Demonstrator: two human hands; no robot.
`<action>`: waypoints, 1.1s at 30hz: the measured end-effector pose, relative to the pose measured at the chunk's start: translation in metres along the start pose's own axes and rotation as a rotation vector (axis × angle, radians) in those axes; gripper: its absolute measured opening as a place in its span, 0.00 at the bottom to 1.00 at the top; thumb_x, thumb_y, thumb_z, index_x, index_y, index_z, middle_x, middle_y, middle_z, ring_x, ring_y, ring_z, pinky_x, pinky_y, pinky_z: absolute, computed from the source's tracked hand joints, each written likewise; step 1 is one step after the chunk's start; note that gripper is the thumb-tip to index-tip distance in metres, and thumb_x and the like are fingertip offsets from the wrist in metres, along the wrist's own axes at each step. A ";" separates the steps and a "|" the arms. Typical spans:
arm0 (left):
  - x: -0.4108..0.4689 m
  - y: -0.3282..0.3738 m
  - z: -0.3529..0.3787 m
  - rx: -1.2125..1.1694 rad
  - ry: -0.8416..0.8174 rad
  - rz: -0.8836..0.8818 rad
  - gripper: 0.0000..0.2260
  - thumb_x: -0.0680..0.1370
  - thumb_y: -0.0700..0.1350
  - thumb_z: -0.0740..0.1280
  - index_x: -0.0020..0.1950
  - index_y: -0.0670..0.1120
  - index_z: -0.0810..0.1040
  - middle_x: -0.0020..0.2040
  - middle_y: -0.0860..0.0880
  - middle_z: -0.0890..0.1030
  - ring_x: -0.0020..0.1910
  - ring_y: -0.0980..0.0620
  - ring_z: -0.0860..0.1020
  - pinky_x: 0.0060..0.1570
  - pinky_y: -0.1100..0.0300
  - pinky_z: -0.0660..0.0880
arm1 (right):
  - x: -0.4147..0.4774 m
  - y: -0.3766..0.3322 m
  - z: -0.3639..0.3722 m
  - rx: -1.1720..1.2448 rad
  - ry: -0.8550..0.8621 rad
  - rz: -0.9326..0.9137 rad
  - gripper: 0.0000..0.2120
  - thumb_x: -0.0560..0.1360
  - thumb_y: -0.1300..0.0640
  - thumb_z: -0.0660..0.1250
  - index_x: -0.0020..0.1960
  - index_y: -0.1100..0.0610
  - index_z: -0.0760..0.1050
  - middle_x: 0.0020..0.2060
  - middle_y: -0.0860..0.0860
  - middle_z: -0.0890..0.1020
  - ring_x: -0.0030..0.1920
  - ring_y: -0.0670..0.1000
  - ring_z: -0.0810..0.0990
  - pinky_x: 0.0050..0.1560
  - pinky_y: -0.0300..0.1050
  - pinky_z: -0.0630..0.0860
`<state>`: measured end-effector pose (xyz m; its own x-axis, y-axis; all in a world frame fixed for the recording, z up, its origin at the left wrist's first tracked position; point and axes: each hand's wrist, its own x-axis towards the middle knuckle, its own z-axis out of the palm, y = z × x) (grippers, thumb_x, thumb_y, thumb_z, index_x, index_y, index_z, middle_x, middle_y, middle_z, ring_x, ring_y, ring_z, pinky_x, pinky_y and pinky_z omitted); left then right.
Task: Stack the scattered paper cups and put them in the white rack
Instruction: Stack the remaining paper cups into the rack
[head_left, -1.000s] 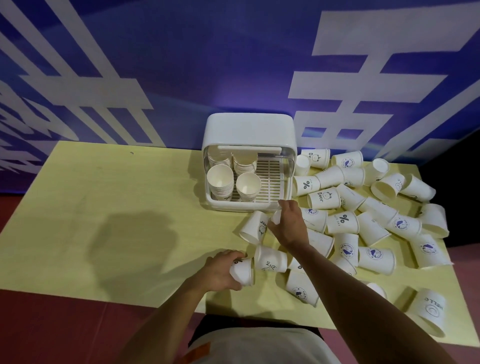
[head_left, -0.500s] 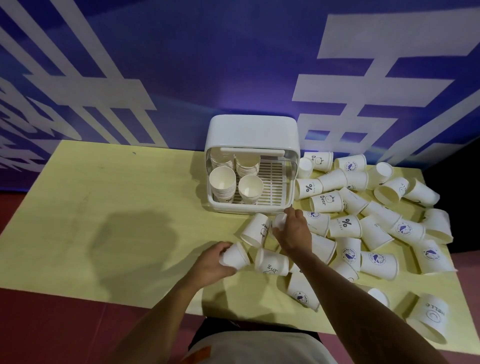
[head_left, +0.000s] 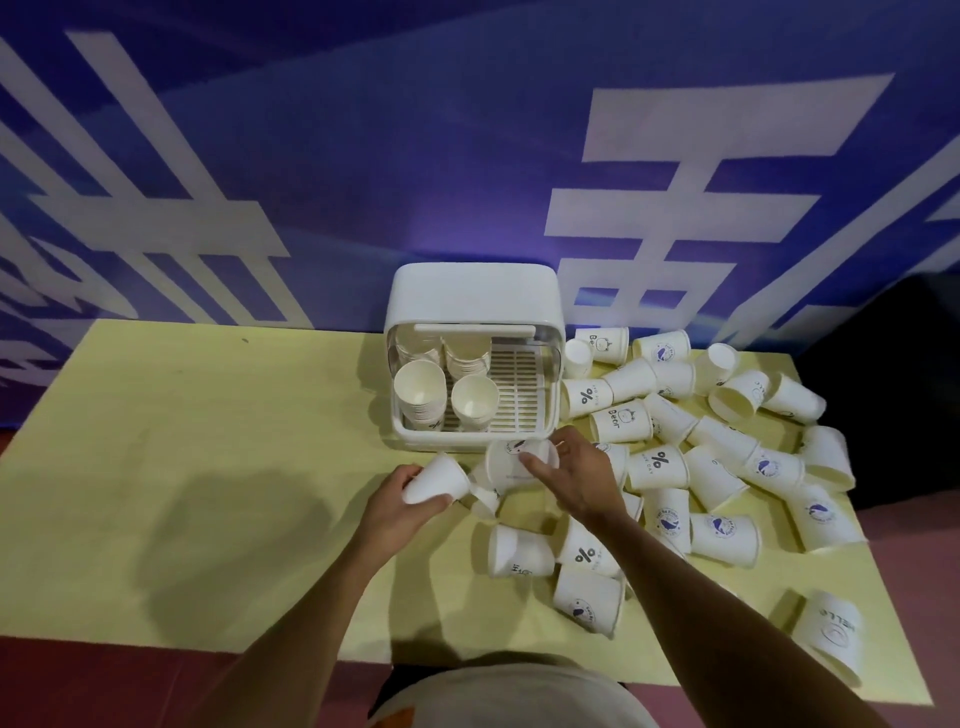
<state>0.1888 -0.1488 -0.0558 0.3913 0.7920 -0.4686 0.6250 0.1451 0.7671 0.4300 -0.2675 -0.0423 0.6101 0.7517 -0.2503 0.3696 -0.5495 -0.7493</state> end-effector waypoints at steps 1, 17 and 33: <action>0.000 0.003 -0.002 -0.021 0.005 -0.007 0.20 0.70 0.53 0.77 0.58 0.54 0.76 0.52 0.56 0.80 0.49 0.55 0.79 0.41 0.60 0.76 | 0.000 -0.001 -0.001 0.050 -0.021 0.023 0.27 0.66 0.31 0.71 0.53 0.50 0.73 0.46 0.46 0.82 0.47 0.49 0.81 0.48 0.51 0.80; 0.005 0.042 -0.006 -0.190 -0.058 0.039 0.26 0.65 0.58 0.74 0.60 0.52 0.76 0.55 0.51 0.83 0.52 0.49 0.82 0.46 0.54 0.78 | 0.012 -0.026 -0.007 0.424 -0.088 0.136 0.20 0.69 0.48 0.78 0.54 0.49 0.72 0.48 0.47 0.82 0.47 0.47 0.83 0.43 0.42 0.78; 0.017 0.037 -0.016 -0.169 -0.036 0.039 0.23 0.67 0.56 0.76 0.60 0.55 0.75 0.55 0.53 0.82 0.52 0.53 0.82 0.47 0.54 0.80 | 0.040 -0.059 0.005 0.393 -0.033 -0.043 0.32 0.67 0.55 0.78 0.66 0.49 0.68 0.55 0.44 0.80 0.55 0.44 0.79 0.51 0.41 0.78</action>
<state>0.2082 -0.1207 -0.0285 0.4387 0.7779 -0.4500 0.4873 0.2148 0.8464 0.4290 -0.2030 -0.0116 0.5745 0.7859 -0.2287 0.0934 -0.3405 -0.9356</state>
